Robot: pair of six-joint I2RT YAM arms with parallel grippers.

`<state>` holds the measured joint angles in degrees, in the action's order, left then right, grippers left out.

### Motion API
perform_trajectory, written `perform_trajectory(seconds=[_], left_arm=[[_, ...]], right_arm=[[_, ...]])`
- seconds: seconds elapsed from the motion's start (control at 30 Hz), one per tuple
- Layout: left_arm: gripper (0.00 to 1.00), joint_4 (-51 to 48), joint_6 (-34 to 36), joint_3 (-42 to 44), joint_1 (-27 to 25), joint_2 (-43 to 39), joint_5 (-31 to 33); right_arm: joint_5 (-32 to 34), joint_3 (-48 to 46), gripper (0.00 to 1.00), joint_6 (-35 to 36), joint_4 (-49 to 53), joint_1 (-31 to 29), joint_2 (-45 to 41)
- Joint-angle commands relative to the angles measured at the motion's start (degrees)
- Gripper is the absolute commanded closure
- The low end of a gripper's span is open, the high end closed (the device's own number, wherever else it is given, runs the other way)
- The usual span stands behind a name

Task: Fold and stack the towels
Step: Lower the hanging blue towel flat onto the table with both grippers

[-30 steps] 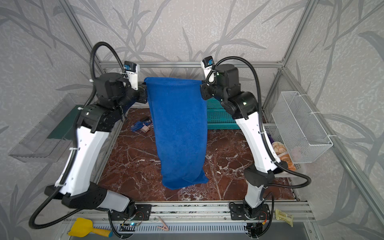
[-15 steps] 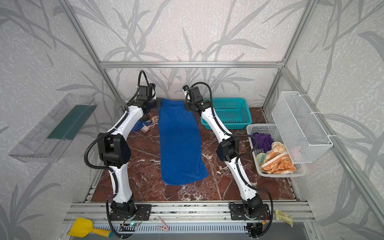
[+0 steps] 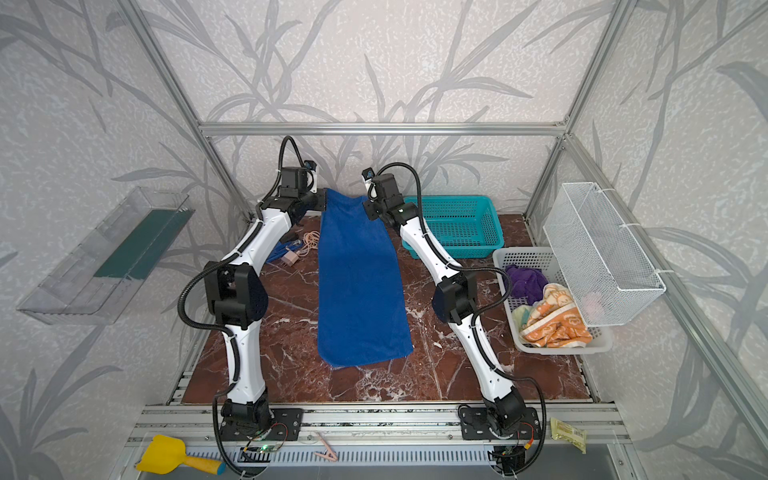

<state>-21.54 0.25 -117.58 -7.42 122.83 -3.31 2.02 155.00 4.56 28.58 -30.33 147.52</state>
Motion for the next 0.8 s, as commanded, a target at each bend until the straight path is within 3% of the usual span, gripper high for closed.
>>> perform_trajectory(seconds=[0.0, 0.17, 0.33, 0.63, 0.77], left_arm=[[1.00, 2.8, 1.9, 2.8, 0.3, -7.1, -1.7], [1.00, -0.1, 1.6, 2.8, 1.1, -8.4, -4.8], [1.00, -3.6, -0.2, 0.7, 1.5, -3.9, -8.3], [1.00, -7.8, -1.0, -10.1, 1.5, 7.8, -9.3], [1.00, -8.8, -0.6, -12.0, 1.6, 7.5, -9.9]], right_arm=[[0.2, -2.0, 1.00, -0.5, 1.3, 0.2, -7.4], [-0.8, -6.1, 1.00, -2.3, 3.1, 0.3, -11.4], [0.0, -10.2, 1.00, -3.4, 4.9, 0.4, -10.9], [0.8, -5.3, 1.00, -2.8, 6.5, 0.7, -3.9], [0.3, -2.8, 1.00, -2.5, 7.9, 1.0, -3.7]])
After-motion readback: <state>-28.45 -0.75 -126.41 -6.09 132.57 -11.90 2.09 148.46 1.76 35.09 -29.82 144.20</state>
